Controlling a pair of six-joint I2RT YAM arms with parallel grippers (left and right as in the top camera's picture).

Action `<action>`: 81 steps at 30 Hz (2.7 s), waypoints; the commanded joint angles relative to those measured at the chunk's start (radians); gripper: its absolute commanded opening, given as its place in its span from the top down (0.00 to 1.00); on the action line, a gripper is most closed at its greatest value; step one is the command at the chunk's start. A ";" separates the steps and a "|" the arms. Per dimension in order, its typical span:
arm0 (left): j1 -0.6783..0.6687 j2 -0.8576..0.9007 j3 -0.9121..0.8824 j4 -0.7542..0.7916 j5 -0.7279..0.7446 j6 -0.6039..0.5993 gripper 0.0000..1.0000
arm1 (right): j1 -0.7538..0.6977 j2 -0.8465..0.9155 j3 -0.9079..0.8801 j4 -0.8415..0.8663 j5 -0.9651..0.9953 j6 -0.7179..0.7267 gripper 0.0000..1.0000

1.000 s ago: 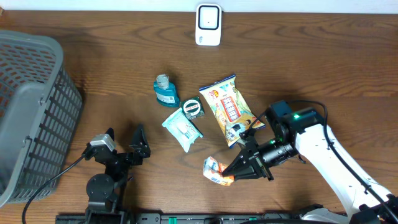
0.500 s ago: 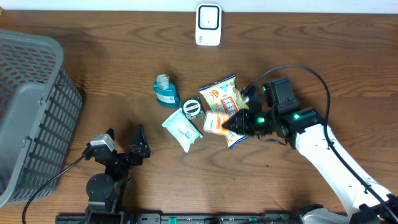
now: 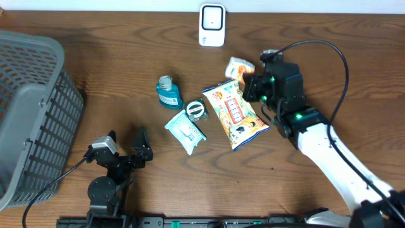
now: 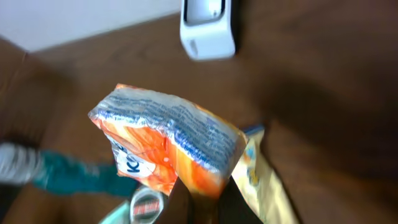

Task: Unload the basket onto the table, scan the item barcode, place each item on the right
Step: 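Carry the orange tissue pack to the scanner face, then hold the tissue pack at the scanner, then carry it off right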

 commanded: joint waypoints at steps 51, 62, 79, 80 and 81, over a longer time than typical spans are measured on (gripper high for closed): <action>0.003 -0.001 -0.016 -0.038 -0.013 0.002 0.02 | -0.050 0.715 0.923 -0.028 0.494 -0.310 0.99; 0.003 -0.001 -0.016 -0.038 -0.013 0.001 0.02 | -0.308 0.585 0.907 -0.686 0.986 -0.308 0.99; 0.003 -0.001 -0.016 -0.038 -0.013 0.001 0.03 | -0.994 0.683 0.687 -0.530 0.572 -0.124 0.98; 0.003 -0.001 -0.016 -0.038 -0.013 0.001 0.02 | -1.025 0.685 0.685 -0.521 0.533 -0.124 0.97; 0.003 -0.001 -0.016 -0.038 -0.013 0.001 0.02 | -1.050 0.686 0.685 -0.516 0.510 -0.124 0.95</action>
